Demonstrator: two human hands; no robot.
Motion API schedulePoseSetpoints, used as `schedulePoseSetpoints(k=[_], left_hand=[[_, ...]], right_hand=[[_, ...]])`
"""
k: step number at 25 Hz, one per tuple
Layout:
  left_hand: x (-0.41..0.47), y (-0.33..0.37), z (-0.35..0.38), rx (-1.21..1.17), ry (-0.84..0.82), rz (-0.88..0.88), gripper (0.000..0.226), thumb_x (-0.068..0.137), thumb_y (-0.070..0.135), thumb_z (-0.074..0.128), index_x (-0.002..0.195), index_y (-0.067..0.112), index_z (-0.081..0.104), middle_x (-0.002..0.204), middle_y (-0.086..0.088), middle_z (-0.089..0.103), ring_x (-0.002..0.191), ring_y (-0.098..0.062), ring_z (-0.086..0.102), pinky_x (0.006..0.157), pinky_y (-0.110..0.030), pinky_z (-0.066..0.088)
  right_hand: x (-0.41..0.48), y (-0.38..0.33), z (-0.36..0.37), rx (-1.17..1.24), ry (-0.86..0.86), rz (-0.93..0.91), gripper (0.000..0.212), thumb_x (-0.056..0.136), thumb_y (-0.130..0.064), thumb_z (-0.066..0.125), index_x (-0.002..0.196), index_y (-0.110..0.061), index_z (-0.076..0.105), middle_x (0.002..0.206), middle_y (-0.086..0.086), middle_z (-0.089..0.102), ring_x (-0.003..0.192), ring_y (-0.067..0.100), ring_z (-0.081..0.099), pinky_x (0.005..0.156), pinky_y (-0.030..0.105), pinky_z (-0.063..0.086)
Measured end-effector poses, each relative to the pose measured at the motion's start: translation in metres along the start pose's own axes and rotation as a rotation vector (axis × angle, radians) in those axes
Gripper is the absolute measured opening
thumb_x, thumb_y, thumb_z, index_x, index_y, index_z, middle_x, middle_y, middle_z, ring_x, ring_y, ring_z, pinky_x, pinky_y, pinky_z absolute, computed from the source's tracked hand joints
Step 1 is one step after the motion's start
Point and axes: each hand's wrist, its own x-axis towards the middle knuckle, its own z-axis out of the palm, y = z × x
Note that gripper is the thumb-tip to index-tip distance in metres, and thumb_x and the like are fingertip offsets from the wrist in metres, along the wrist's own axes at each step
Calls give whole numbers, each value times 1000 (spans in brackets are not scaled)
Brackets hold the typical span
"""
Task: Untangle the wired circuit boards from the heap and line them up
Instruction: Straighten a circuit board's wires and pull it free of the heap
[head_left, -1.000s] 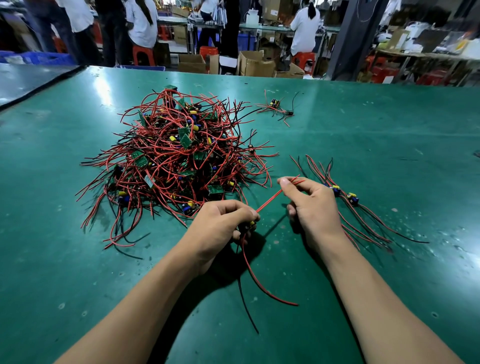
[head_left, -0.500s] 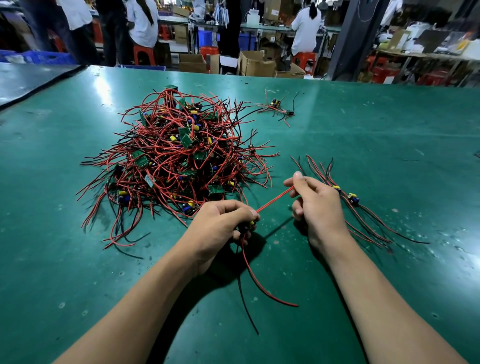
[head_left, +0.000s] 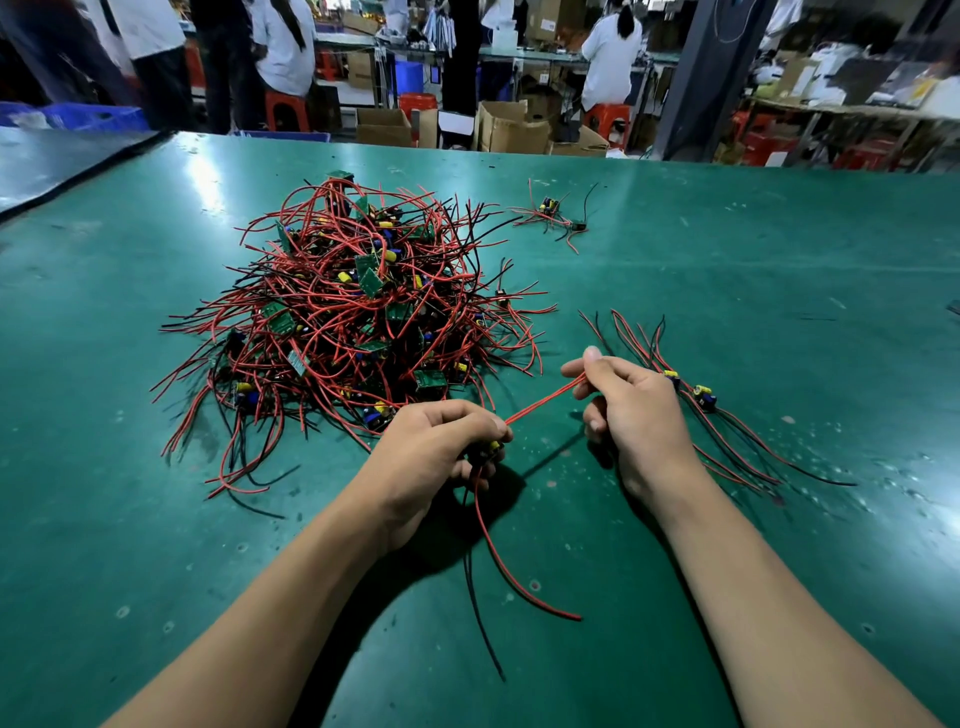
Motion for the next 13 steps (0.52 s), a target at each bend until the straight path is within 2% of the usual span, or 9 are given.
schedulePoseSetpoints(k=[5, 9, 13], left_hand=[[1, -1, 0, -45, 22, 4, 13, 87, -1, 63, 76, 1, 70, 63, -8, 63, 50, -15, 56, 46, -21, 48], [1, 0, 1, -52, 23, -1, 11, 87, -1, 64, 79, -1, 71, 64, -8, 63, 51, -15, 57, 47, -22, 49], [0, 0, 1, -47, 31, -5, 9, 88, 1, 64, 83, -4, 71, 66, -9, 64, 53, -16, 58, 48, -23, 50]], right_hand=[[-2, -8, 1, 235, -11, 56, 27, 92, -38, 67, 81, -16, 78, 66, -8, 60, 40, 8, 39, 41, 19, 32], [-3, -9, -1, 254, 24, 116, 31, 90, -42, 69, 96, -11, 72, 69, -5, 62, 42, 8, 41, 42, 19, 34], [-3, -11, 0, 252, 55, 137, 25, 94, -39, 67, 94, -14, 67, 75, 1, 61, 41, 9, 41, 40, 20, 34]])
